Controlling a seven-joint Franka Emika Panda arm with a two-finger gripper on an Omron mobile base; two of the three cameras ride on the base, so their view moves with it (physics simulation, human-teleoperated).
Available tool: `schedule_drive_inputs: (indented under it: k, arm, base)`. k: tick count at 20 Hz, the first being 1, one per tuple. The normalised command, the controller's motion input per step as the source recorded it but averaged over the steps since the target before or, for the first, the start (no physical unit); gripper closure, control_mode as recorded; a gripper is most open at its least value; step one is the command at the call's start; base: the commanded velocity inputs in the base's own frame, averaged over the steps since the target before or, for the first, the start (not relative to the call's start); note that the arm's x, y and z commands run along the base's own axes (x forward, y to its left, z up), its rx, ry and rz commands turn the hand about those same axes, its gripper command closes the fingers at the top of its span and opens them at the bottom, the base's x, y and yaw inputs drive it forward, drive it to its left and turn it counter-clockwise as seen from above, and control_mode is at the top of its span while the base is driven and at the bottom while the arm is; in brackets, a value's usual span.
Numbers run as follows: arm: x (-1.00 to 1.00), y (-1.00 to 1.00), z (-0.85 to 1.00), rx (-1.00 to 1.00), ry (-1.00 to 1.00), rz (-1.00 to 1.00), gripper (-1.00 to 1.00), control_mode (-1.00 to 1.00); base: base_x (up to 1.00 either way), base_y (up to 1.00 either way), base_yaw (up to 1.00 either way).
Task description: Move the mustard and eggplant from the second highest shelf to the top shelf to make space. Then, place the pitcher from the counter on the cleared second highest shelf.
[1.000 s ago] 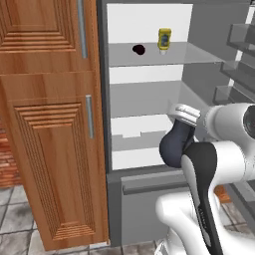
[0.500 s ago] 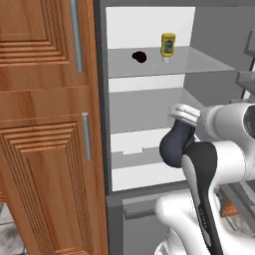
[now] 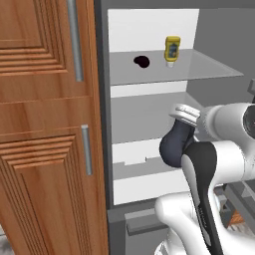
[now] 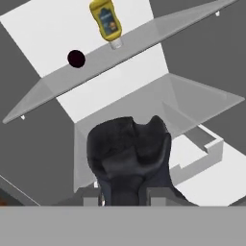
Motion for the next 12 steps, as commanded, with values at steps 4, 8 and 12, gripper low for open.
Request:
schedule_drive_inputs:
  k: [4,8,12]
  arm:
    - [0.04,-0.01,-0.13,0.00,0.00,-0.03,1.00,-1.00]
    - [0.09,-0.21,-0.18,0.00,0.00,-0.02,1.00,-1.00]
    - [0.20,-0.34,-0.18,0.00,0.00,0.00,1.00,-1.00]
  base:
    - [0.04,0.00,-0.01]
    - [0.00,0.00,0.00]
    - [0.00,0.00,0.00]
